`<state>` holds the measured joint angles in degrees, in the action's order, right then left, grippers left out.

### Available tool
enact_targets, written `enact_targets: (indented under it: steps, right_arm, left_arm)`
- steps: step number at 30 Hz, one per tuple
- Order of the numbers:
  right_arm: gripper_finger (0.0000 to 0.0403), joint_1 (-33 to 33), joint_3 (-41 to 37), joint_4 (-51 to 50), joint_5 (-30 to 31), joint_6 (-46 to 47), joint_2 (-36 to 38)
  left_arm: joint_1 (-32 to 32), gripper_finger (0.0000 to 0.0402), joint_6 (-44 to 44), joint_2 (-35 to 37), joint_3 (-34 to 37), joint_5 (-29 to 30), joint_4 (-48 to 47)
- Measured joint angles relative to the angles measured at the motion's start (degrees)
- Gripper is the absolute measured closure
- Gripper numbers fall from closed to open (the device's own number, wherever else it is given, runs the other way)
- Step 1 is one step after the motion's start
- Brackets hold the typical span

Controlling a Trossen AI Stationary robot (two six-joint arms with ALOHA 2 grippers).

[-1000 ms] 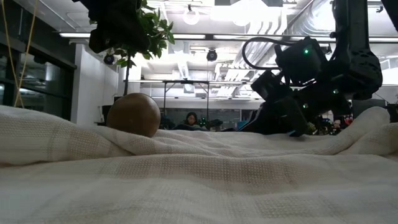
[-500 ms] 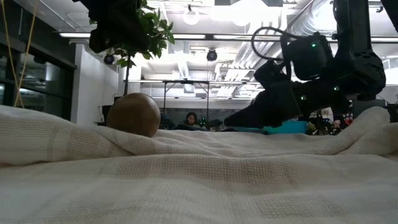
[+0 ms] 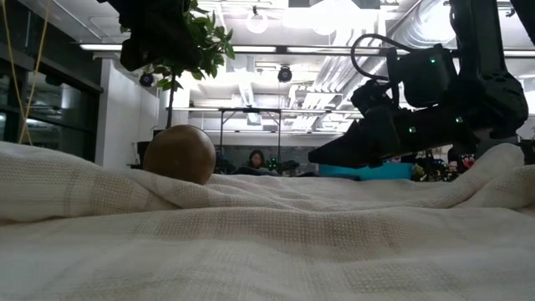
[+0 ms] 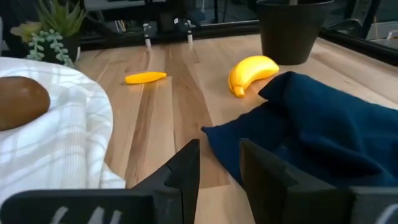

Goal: Pick and placing Produce into tupperware
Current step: Put the blueberry into the blue bin

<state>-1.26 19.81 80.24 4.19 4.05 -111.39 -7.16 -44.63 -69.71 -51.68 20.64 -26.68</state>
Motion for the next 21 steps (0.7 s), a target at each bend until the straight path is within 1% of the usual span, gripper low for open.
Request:
enact_targets:
  steps: [3, 7, 8, 21]
  right_arm:
    - [0.0299, 0.0, 0.0, 2.0, 0.3, 0.0, -1.7]
    - [0.0299, 0.1, 0.0, 9.3, 0.3, -0.3, -6.8]
    - [0.0299, 0.1, 0.1, 9.8, 0.3, 0.1, -7.3]
    - [0.0299, 2.0, 5.7, 9.8, 0.4, 1.1, -13.5]
  left_arm:
    - [0.0, 0.0362, 0.0, 0.0, 0.0, 0.0, 0.0]
    - [0.0, 0.0362, 0.0, 0.0, 0.0, 0.0, 0.0]
    - [0.0, 0.0362, 0.0, 0.0, 0.0, 0.0, 0.0]
    - [-0.1, 0.0362, 0.0, 0.0, 0.0, -0.1, -0.3]
